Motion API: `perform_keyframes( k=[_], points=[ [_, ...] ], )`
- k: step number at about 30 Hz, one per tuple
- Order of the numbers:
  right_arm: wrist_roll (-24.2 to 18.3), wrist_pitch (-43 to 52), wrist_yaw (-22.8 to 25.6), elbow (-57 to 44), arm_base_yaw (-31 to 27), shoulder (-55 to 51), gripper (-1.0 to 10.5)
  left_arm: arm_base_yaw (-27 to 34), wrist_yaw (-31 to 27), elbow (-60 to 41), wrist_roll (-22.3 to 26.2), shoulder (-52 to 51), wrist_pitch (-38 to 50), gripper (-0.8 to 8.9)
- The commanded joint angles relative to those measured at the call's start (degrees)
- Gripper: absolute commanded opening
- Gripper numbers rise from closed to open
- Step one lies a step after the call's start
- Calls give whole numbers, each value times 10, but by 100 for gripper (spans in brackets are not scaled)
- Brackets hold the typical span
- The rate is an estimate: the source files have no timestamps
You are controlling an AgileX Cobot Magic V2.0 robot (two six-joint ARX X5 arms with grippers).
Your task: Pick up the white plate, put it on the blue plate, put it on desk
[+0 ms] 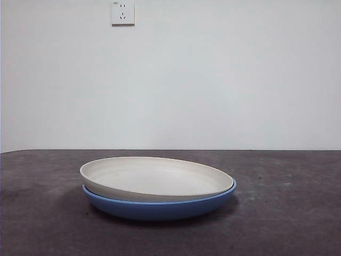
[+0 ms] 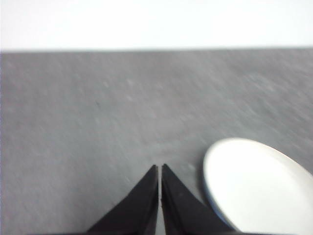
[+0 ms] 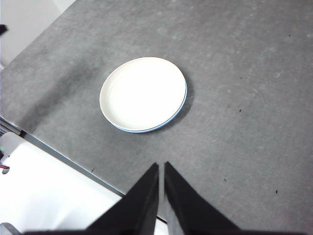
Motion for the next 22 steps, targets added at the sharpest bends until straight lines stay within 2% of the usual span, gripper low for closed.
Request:
perform_keyframes(
  k=[1,4,7,10,18,22],
  points=[
    [0,-26,2,9,3,2,15,17,-1,-105,8,-32,142,11],
    [0,-26,2,9,3,2,15,34,-1,-199,2,-71,239,11],
    [0,-26,2,9,3,2,15,44,-2,-252,-1,-103,266,11],
    [0,-26,2,9,3,2,15,48,-11,-277,-4,-119,264,11],
    [0,-26,2,9,3,2,15,50,-112,-276,-5,-144,198,11],
    [0,-26,2,9,3,2,15,51,-122,-276,-4,-163,157,11]
  ],
)
